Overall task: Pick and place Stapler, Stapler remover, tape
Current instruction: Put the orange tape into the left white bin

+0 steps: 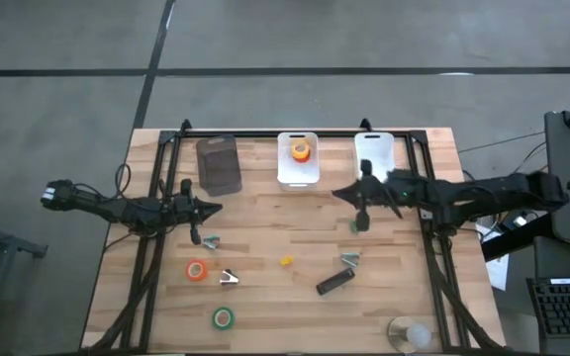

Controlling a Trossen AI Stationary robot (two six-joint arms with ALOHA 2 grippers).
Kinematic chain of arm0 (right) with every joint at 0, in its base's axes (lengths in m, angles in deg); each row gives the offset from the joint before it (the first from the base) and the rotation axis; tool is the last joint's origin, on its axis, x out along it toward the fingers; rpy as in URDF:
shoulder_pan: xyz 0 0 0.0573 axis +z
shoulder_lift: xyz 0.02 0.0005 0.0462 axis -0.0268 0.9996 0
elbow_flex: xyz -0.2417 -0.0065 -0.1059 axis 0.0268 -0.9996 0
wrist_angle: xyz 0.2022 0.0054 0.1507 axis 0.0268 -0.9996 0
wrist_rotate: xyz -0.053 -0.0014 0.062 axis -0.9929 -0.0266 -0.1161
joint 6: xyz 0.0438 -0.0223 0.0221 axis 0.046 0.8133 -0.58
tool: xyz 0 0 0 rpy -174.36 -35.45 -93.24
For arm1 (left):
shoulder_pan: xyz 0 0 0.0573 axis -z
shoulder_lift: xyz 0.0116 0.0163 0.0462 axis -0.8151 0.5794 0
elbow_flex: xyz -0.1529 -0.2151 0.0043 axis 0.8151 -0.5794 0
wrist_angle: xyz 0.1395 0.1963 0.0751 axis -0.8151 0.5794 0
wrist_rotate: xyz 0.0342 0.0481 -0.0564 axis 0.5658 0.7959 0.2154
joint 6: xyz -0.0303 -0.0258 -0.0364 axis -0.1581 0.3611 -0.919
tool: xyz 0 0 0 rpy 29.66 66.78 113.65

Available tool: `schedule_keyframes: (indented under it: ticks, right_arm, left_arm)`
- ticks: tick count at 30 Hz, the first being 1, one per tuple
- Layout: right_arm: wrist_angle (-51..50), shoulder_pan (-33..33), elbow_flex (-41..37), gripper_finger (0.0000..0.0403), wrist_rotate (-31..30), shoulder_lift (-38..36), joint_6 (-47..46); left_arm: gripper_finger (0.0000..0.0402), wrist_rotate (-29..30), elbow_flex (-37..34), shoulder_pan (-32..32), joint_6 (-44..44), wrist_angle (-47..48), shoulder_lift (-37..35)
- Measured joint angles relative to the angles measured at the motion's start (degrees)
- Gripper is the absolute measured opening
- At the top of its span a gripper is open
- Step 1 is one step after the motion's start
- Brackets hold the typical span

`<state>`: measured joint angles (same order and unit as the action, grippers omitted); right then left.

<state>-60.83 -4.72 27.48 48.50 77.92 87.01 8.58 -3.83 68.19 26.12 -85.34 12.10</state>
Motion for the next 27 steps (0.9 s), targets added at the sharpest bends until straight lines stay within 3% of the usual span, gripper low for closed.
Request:
schedule_keyframes:
  ticks: [6,17,27]
  right_arm:
    - [0.08,4.2,-7.41,0.0008,-7.2,-10.33,-0.12]
    - [-0.28,4.83,-16.58,0.0008,-7.5,-27.53,-0.57]
    - [-3.77,4.83,-20.29,0.0009,-5.78,-34.81,-0.67]
  left_arm:
    - [0.0021,0.0,0.0,-0.01,0.0,0.0,0.02]
    - [0.0021,0.0,0.01,0.0,0.0,0.0,0.0]
    - [0.0021,-0.01,-0.01,0.01,0.0,0.0,0.01]
